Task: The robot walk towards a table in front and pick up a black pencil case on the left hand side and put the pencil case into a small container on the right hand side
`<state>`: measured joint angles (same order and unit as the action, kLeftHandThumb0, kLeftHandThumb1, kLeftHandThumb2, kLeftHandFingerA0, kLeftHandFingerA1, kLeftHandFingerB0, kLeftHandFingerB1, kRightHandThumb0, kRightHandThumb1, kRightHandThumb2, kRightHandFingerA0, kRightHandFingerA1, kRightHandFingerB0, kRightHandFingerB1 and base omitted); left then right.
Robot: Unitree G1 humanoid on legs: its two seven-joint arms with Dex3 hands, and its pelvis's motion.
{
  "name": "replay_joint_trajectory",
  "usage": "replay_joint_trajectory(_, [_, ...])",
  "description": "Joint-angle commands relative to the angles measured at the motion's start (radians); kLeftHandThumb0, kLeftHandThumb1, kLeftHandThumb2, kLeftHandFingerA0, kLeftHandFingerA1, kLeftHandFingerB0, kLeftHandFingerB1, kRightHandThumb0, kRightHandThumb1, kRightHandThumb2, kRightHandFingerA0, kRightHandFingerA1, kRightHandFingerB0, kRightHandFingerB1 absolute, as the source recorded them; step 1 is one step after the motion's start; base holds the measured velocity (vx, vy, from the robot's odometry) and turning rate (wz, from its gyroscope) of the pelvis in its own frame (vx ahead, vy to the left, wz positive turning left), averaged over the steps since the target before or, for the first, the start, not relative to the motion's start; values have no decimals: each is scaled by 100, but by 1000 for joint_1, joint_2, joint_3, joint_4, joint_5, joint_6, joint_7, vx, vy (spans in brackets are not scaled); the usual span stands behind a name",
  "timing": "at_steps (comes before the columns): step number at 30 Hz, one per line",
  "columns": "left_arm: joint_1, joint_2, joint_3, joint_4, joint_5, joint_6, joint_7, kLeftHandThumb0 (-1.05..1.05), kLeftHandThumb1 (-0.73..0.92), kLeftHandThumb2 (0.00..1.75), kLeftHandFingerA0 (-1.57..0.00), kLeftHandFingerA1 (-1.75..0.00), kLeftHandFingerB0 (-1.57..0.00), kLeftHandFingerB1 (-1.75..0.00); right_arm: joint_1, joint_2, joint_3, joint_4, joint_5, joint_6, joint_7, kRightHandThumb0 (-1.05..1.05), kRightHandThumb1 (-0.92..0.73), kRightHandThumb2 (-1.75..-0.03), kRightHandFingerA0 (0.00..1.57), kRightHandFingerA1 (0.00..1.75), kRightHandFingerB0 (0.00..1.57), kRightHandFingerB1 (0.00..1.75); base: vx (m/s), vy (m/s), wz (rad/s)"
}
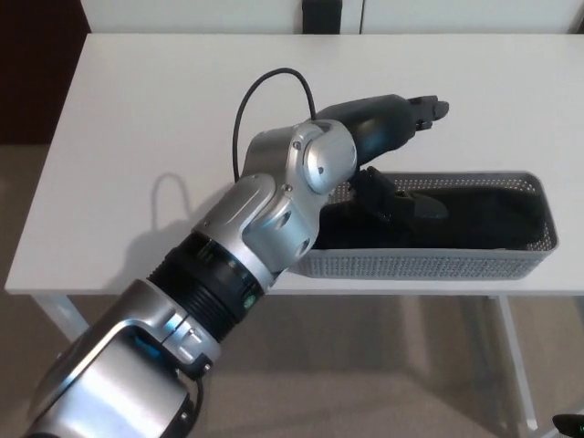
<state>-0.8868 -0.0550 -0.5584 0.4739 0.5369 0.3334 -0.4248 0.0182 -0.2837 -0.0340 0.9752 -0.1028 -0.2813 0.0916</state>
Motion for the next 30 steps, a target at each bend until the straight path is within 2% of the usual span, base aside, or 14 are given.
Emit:
replay_joint_trajectory(1, [15, 22, 1, -15, 2, 15, -12, -103, 73, 61, 0, 0, 0, 0, -8, -17, -2, -5, -2, 17, -4, -34, -64, -59, 70, 47, 42, 37, 0, 0, 0])
replay_joint_trajectory(2, [13, 26, -2, -15, 5, 17, -14, -101, 58, 102, 0, 0, 0, 0, -10, -17, 2, -5, -6, 16, -4, -34, -64, -59, 69, 46, 41, 37, 0, 0, 0])
replay_joint_trajectory(3, [13, 31, -5, -17, 9, 12, -14, -104, 75, 64, 0, 0, 0, 0, -9, -16, 5, -10, -9, 17, -5, -34, -65, -59, 68, 46, 41, 37, 0, 0, 0])
replay_joint_trajectory(10, [10, 145, 88, -260, -27, 4, -66, -99, 76, 63, 0, 0, 0, 0, 6, -21, 13, -42, -20, 34, -12, -36, -63, -58, 68, 46, 43, 37, 0, 0, 0])
replay_joint_trajectory(11, [-2, 173, 126, -335, -47, 12, -90, -98, 60, 101, 0, 0, 0, 0, 4, -22, 13, -41, -20, 36, -11, -36, -63, -58, 70, 47, 43, 37, 0, 0, 0])
replay_joint_trajectory(15, [22, 270, 273, -598, -144, -8, -159, -97, 62, 99, 0, 0, 0, 0, 9, -24, 8, -32, -12, 28, -1, -34, -64, -59, 68, 47, 42, 37, 0, 0, 0])
replay_joint_trajectory(16, [55, 299, 318, -699, -176, 20, -192, -90, 54, 79, 0, -2, 0, -8, 15, -29, 12, -31, -18, 23, 0, -35, -65, -59, 66, 46, 41, 36, 0, 0, 0])
replay_joint_trajectory(17, [87, 324, 355, -785, -200, 44, -218, -90, 54, 79, 0, -2, 0, -8, 20, -34, 17, -31, -25, 18, 0, -35, -65, -59, 66, 46, 41, 36, 0, 0, 0])
replay_joint_trajectory(18, [146, 365, 401, -909, -223, 80, -260, -86, 53, 95, 0, -7, 0, -10, 30, -40, 17, -25, -23, 4, 10, -34, -66, -59, 64, 46, 40, 37, 0, 0, 0])
replay_joint_trajectory(19, [228, 396, 459, -1004, -273, 83, -289, -82, 49, 92, 0, -10, 0, -11, 31, -46, 19, -20, -27, -1, 11, -41, -56, -77, 58, 55, 36, 47, 0, 0, 0])
replay_joint_trajectory(22, [532, 452, 587, -1216, -354, 22, -334, -73, 44, 84, 0, -15, 0, -10, 42, -53, 18, -10, -31, -6, -3, -33, -64, -58, 68, 47, 44, 37, 0, 0, 0])
replay_joint_trajectory(24, [690, 463, 648, -1283, -391, -31, -347, -71, 43, 82, 0, -14, 0, -10, 49, -47, 19, -7, -34, 2, -15, -33, -64, -59, 66, 47, 44, 37, 0, 0, 0])
replay_joint_trajectory(27, [1149, 414, 808, -1354, -527, -230, -396, -63, 40, 77, -2, -15, -9, -19, 58, -47, 26, 7, -39, -4, -10, -44, -54, -79, 54, 55, 34, 46, 0, 0, 0])
replay_joint_trajectory(30, [1437, 393, 855, -1307, -604, -439, -432, -55, 35, 75, -1, -21, -5, -24, 71, -46, 30, 11, -42, -5, -17, -35, -65, -59, 63, 45, 41, 36, 0, 0, 0])
